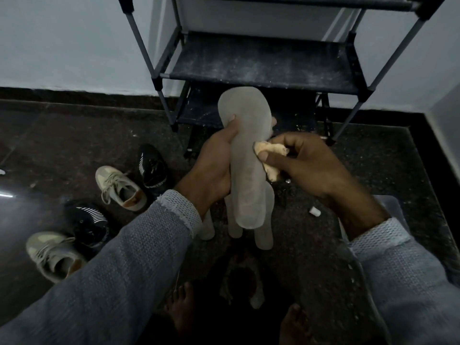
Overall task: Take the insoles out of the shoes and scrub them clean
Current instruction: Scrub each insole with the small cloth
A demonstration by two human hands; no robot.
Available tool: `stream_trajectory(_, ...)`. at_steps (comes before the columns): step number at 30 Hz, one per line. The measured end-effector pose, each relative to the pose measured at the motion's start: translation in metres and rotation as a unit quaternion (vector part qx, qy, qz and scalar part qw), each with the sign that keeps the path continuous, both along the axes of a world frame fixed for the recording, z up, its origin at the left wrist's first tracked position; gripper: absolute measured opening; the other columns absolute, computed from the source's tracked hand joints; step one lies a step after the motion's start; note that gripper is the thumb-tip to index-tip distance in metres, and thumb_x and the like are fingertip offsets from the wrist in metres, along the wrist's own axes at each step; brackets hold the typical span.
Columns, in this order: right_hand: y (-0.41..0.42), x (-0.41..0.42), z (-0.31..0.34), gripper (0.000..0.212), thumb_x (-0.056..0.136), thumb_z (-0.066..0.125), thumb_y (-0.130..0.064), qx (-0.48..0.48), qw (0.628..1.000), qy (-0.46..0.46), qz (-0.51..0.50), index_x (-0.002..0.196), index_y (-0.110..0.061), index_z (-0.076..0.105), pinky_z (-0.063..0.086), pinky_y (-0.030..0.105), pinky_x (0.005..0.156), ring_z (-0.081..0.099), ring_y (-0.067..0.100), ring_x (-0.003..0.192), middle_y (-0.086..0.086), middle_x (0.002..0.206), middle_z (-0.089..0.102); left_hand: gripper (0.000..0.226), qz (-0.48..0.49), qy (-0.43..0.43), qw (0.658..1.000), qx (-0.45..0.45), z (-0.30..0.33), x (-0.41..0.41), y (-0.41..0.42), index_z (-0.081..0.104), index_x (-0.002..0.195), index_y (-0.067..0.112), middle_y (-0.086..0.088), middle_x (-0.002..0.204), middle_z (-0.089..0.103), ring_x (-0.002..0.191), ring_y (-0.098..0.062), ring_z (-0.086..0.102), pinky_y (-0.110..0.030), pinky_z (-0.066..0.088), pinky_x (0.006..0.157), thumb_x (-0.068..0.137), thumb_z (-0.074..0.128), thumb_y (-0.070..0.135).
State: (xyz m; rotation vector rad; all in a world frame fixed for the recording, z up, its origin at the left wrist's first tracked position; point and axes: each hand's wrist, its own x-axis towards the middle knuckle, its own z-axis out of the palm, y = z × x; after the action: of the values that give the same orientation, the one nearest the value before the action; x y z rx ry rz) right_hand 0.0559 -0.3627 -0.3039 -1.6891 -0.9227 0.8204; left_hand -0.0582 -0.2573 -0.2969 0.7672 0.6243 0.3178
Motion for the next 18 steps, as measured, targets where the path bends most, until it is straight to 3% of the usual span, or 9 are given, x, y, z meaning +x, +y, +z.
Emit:
stream_trajectory(2, 0.0008, -0.0009, 0.0011, 0.014, 0.086, 0.069, -0.013, 0.021, 0.999, -0.022, -0.028, 0.092, 0.000, 0.070, 0.054, 0.021, 0.060, 0.065, 0.008, 0.067, 0.009, 0.080, 0.071, 0.054, 0.006, 0.008, 1.000, 0.005, -0.0005, 0.0008, 0.0010, 0.048, 0.135, 0.004, -0.013, 0.133, 0.058, 0.115, -0.028, 0.058, -0.040, 0.051, 0.094, 0.102, 0.029, 0.042)
stream_trajectory(6, 0.0039, 0.0031, -0.0008, 0.014, 0.087, 0.069, -0.013, 0.058, 0.991, -0.025, -0.121, 0.097, -0.004, 0.071, 0.055, 0.028, 0.069, 0.067, 0.013, 0.077, 0.006, 0.088, 0.072, 0.044, 0.009, 0.031, 0.999, 0.023, -0.0037, 0.0026, -0.0027, 0.058, 0.121, 0.007, -0.013, 0.112, 0.065, 0.089, -0.024, 0.065, -0.033, 0.057, 0.077, 0.101, 0.035, 0.039)
stream_trajectory(10, 0.0048, 0.0008, -0.0031, 0.009, 0.087, 0.069, -0.013, 0.070, 0.990, -0.037, -0.118, 0.095, -0.008, 0.070, 0.053, 0.019, 0.064, 0.065, 0.004, 0.071, -0.001, 0.083, 0.070, 0.049, 0.003, 0.039, 0.999, 0.025, -0.0060, 0.0045, -0.0080, 0.052, 0.132, 0.003, -0.016, 0.118, 0.061, 0.094, -0.024, 0.062, -0.032, 0.055, 0.080, 0.102, 0.035, 0.037)
stream_trajectory(14, 0.0052, -0.0007, -0.0047, 0.011, 0.089, 0.067, -0.017, 0.068, 0.984, -0.106, -0.127, 0.087, -0.006, 0.070, 0.051, 0.021, 0.059, 0.062, 0.010, 0.062, 0.003, 0.071, 0.069, 0.043, 0.005, 0.032, 0.999, 0.015, -0.0062, 0.0035, -0.0073, 0.060, 0.114, 0.007, -0.009, 0.097, 0.068, 0.079, -0.020, 0.065, -0.028, 0.057, 0.069, 0.102, 0.033, 0.038)
stream_trajectory(18, 0.0049, -0.0038, -0.0052, 0.013, 0.089, 0.067, -0.022, 0.057, 0.976, -0.169, -0.125, 0.082, -0.011, 0.069, 0.048, 0.019, 0.056, 0.061, 0.006, 0.059, -0.002, 0.066, 0.066, 0.046, 0.024, 0.029, 0.999, 0.007, -0.0075, 0.0040, -0.0063, 0.060, 0.113, 0.005, -0.013, 0.101, 0.065, 0.083, -0.022, 0.062, -0.029, 0.057, 0.069, 0.102, 0.034, 0.041)
